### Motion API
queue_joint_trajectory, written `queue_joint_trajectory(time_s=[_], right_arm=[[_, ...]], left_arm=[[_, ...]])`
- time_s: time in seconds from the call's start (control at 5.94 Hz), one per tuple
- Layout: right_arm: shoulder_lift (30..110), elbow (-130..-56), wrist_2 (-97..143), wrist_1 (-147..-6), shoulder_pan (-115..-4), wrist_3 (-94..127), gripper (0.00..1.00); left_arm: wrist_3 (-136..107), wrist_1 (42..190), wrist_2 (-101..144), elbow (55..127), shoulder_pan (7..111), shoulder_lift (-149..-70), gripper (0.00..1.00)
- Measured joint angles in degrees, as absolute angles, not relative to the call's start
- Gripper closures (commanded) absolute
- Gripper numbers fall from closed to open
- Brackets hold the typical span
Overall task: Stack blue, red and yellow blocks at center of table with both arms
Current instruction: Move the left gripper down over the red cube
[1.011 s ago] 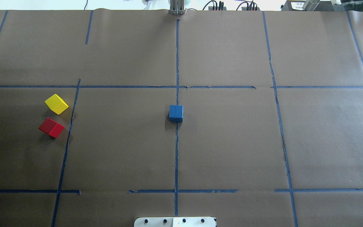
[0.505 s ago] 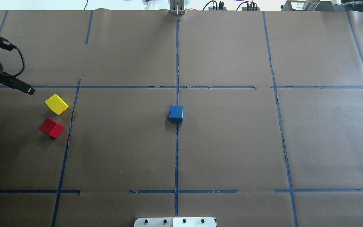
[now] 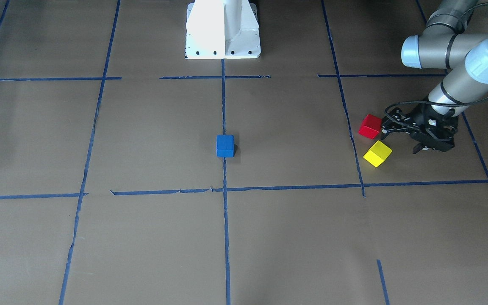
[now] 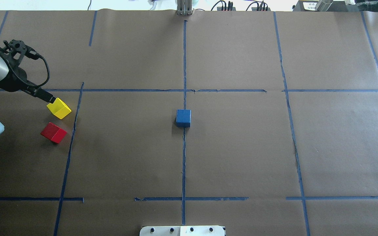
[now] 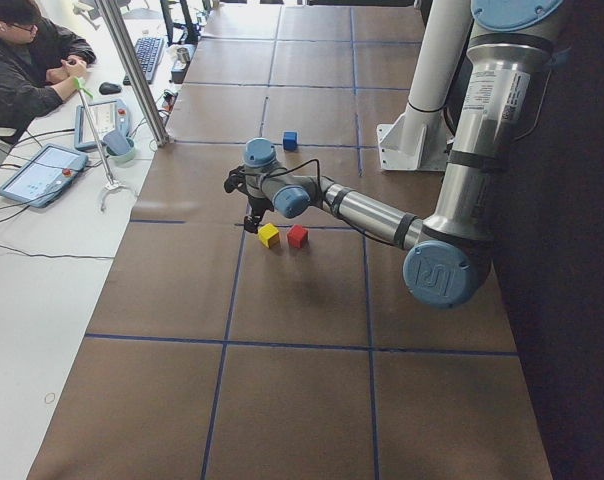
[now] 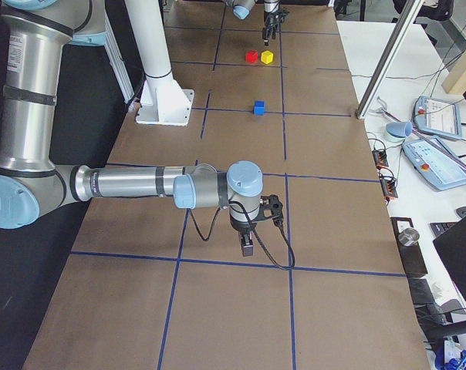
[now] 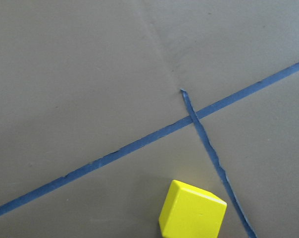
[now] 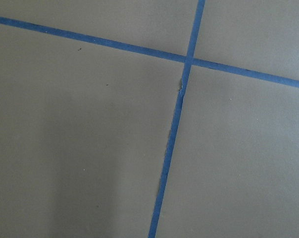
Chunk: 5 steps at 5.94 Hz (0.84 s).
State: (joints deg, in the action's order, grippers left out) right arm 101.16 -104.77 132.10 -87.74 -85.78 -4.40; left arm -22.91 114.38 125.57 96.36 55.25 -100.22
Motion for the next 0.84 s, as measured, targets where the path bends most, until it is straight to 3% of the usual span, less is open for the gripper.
queue_joint_trajectory(time_s=[0.34,0.84], right_arm=[[101.16,-104.73,132.14,-87.72,-85.78,-4.42,0.00],[101.28,-104.64,132.16,-87.65,-85.78,-4.48,0.00]], left_arm=[[-25.43,121.43,124.33,93.55,54.17,-99.93,0.00],[-35.65,122.59,123.35,98.31,50.74,-94.82,0.00]])
